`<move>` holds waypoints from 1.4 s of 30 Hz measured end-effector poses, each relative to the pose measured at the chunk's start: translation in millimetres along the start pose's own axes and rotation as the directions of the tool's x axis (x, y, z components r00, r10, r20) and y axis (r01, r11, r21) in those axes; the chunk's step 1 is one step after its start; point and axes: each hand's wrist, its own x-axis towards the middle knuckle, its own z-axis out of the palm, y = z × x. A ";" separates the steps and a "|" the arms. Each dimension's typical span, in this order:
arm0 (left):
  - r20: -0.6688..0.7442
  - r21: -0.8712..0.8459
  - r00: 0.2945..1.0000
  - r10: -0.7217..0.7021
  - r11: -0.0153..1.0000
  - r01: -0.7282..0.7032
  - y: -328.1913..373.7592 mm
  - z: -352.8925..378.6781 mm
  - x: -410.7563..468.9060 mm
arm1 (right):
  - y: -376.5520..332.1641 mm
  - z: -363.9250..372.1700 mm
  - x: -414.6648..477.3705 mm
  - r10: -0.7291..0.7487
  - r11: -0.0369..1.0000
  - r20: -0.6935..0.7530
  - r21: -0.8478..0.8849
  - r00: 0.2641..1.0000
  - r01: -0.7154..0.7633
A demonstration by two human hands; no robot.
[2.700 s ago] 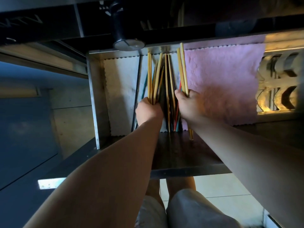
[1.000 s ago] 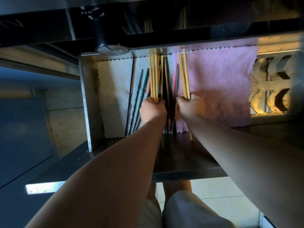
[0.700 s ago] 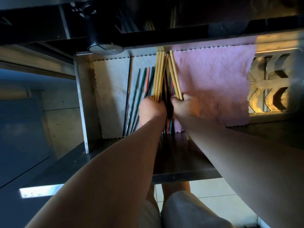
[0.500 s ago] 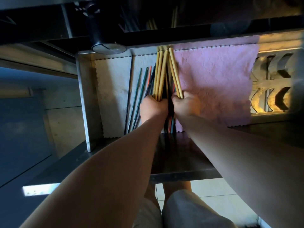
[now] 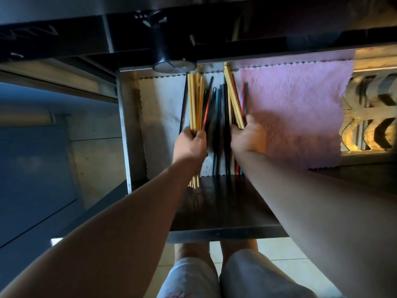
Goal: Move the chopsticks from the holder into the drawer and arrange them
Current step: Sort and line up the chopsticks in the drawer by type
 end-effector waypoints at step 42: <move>-0.192 0.148 0.967 -0.167 0.969 0.197 12.9 19.5 5.6 | 16.8 -29.9 -2.4 0.032 0.857 0.219 0.496 0.975 -0.139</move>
